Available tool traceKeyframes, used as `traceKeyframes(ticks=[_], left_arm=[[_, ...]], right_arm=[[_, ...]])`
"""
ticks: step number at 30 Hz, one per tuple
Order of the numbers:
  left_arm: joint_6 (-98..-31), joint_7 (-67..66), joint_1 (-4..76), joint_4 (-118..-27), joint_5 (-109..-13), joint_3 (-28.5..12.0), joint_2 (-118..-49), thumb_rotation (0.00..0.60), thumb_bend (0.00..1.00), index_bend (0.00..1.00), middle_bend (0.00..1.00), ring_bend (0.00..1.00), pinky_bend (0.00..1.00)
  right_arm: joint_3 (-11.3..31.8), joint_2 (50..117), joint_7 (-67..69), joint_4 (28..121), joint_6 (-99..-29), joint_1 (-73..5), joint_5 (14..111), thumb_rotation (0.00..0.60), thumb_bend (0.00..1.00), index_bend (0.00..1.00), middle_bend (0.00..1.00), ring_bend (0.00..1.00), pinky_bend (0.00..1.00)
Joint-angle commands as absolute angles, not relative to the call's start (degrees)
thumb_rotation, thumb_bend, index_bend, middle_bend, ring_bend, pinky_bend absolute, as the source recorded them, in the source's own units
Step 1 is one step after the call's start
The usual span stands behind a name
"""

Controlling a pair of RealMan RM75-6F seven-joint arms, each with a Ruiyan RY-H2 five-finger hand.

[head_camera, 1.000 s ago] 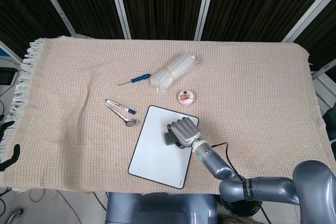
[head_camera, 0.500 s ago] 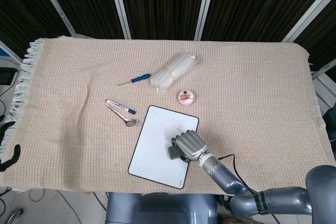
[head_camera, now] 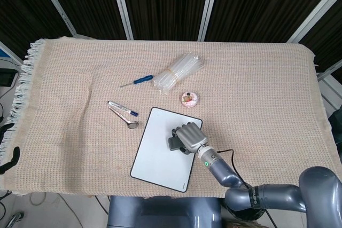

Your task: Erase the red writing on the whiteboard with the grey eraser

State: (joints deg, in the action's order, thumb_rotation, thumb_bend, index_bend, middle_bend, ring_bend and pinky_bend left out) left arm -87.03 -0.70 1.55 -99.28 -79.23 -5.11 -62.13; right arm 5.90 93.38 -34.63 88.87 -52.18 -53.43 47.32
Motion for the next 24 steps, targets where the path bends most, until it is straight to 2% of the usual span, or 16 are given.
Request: traceKeyframes(ticks=[1, 6, 15, 24], left_arm=[[-87.02, -0.86, 1.58, -99.17, -79.27, -5.10, -62.11, 0.600, 0.43, 0.18, 0.02, 0.00, 0.00], [-87.07, -0.96, 1.57, -99.09, -79.32, -5.07, -62.18, 0.600, 0.43, 0.18, 0.02, 0.00, 0.00], [-87.16, -1.02, 1.50, -99.08, -79.32, -5.03, -62.17, 0.600, 0.43, 0.18, 0.02, 0.00, 0.00], [-87.13, -1.10, 1.48, -99.09, -79.35, -4.97, -62.18, 0.600, 0.43, 0.18, 0.02, 0.00, 0.00]], right_arm=[[7.86, 94.62, -34.94, 85.70, -51.80, -54.64, 45.22, 0.600, 0.44, 0.45, 0.48, 0.48, 0.39], [10.04, 96.15, -34.47, 81.41, -52.13, -55.37, 42.89, 0.600, 0.44, 0.45, 0.48, 0.48, 0.39], [11.24, 97.80, -34.23, 74.78, -52.81, -55.13, 39.94, 0.600, 0.44, 0.45, 0.47, 0.48, 0.39], [11.75, 91.90, -31.75, 78.34, -53.56, -52.65, 41.30, 0.600, 0.44, 0.45, 0.47, 0.48, 0.39]])
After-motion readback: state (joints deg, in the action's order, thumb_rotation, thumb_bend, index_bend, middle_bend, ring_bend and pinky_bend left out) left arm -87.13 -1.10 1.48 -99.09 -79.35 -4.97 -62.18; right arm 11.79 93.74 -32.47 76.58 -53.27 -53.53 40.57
